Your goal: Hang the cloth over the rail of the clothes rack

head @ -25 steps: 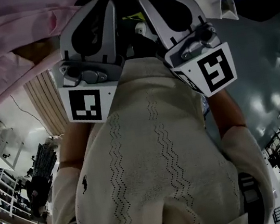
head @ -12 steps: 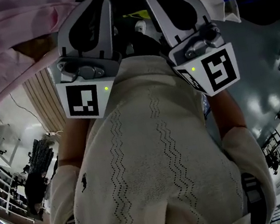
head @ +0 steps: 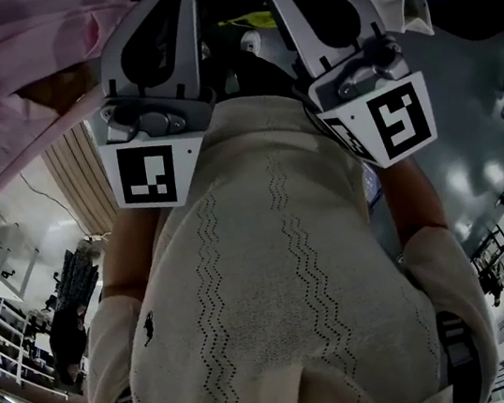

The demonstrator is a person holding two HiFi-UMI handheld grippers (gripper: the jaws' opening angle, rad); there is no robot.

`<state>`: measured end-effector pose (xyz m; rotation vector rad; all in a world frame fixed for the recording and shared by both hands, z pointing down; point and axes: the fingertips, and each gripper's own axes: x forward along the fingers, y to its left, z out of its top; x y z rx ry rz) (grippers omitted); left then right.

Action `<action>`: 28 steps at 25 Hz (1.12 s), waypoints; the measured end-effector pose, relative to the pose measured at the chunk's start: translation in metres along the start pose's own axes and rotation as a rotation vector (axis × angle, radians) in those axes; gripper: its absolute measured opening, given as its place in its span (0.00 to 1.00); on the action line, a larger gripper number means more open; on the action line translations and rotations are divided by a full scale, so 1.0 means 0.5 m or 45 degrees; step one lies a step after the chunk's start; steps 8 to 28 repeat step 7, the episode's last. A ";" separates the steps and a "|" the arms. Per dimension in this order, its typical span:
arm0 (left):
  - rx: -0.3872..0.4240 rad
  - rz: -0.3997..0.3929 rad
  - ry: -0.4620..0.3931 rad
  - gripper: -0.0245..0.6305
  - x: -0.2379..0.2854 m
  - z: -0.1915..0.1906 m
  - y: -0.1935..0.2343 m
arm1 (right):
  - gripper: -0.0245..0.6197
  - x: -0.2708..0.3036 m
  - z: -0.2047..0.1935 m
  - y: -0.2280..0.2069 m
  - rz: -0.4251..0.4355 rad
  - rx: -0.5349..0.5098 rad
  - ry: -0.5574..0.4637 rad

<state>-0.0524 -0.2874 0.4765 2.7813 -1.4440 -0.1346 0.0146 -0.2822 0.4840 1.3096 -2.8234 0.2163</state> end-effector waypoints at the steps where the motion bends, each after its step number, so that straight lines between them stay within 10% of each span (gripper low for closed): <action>1: -0.002 -0.003 0.003 0.06 0.002 0.001 -0.001 | 0.07 0.000 0.001 -0.002 -0.003 0.000 0.001; 28: 0.000 -0.007 0.014 0.06 0.011 -0.016 0.002 | 0.07 0.007 -0.012 -0.014 -0.019 0.018 0.005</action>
